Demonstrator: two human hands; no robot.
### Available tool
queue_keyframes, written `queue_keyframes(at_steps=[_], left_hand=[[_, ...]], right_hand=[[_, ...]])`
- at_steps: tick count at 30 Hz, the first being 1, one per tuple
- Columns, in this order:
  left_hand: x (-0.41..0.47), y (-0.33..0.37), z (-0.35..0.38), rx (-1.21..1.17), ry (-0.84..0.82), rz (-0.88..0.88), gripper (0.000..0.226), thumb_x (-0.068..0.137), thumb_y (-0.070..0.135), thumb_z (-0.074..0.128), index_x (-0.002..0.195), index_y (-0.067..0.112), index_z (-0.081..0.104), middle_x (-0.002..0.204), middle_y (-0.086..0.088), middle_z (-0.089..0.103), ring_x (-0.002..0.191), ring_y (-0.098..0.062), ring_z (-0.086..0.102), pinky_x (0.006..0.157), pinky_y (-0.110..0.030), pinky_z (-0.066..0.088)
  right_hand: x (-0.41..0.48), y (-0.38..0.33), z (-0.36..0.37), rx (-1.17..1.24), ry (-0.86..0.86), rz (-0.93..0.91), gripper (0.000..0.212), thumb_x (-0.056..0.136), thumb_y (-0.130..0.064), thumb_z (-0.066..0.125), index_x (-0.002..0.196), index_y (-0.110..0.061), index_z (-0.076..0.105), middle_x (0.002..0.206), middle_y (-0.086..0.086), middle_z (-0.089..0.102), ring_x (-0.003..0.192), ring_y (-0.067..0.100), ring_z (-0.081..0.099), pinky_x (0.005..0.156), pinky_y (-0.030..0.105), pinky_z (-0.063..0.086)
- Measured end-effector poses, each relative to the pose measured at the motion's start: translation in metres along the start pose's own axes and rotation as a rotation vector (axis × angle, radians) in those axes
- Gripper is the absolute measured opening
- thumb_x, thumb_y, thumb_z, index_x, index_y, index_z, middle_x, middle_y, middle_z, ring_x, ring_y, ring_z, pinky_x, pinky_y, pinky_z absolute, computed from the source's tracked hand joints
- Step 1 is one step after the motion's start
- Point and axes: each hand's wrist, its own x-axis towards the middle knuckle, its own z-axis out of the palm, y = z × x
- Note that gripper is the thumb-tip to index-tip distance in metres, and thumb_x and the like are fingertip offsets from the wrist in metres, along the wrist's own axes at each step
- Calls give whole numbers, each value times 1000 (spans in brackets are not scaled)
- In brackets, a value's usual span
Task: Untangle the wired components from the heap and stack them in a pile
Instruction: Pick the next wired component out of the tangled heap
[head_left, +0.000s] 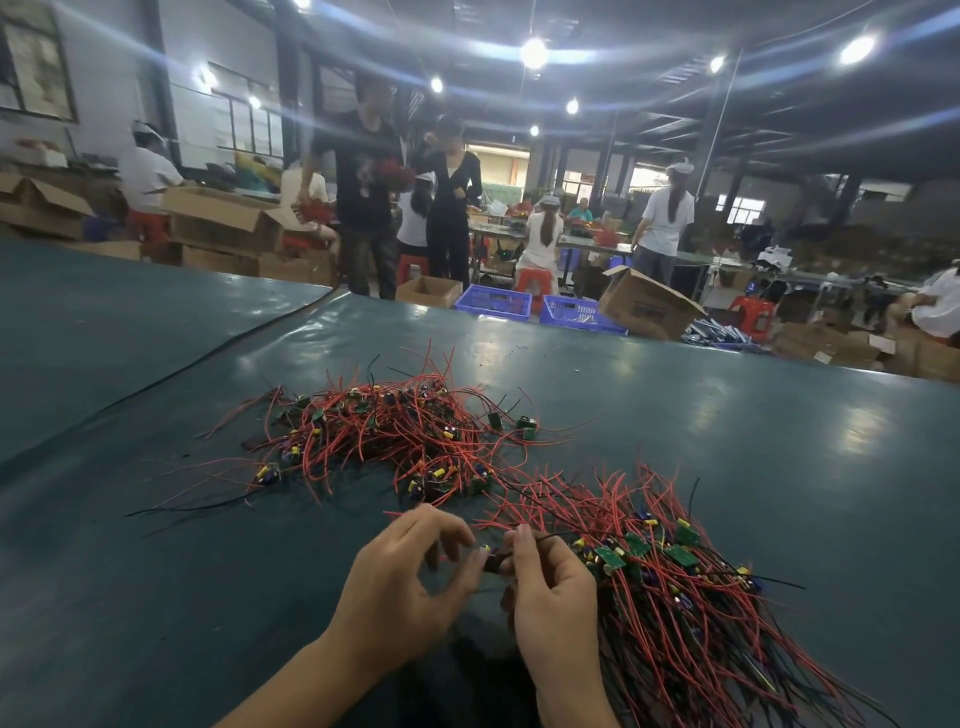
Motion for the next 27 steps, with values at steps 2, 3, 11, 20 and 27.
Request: queue_keyframes(at_steps=[2,3,11,20,27], left_hand=[[1,6,-1,-247,-83,-171,38,90,47,58,69,17,63,59,5,59,52,-7,53,51,-23,42],[4,11,-1,-366,-160,-303,52,91,56,53,64,13,64,57,0,62,51,-12,56,51,-26,44],[9,16,11,-921,-346,-1142,69,59,66,66,104,14,66,81,-8,73,56,-15,63,47,-22,46],[4,16,6,-875,-201,-825,25,69,45,75,68,21,67,65,-4,62,56,-13,58,52,-21,46],[3,16,4,-748,-148,-610,32,78,41,67,81,9,65,74,-21,66,68,-26,65,64,-31,53]], right_hand=[[1,-2,-1,61,21,15,25,98,-24,54,81,-9,64,56,-2,59,48,9,50,44,22,40],[1,-3,-2,87,22,17,25,98,-25,53,81,-9,63,56,-2,57,48,10,48,45,23,40],[-4,-14,-4,231,11,44,34,97,-31,50,80,-4,59,55,2,50,42,10,44,40,19,37],[2,-8,-4,257,16,73,21,79,-28,74,70,-12,65,55,0,53,49,11,46,47,24,42],[-3,-6,0,172,-139,-22,12,84,-8,71,74,-14,76,76,16,73,73,28,70,66,31,58]])
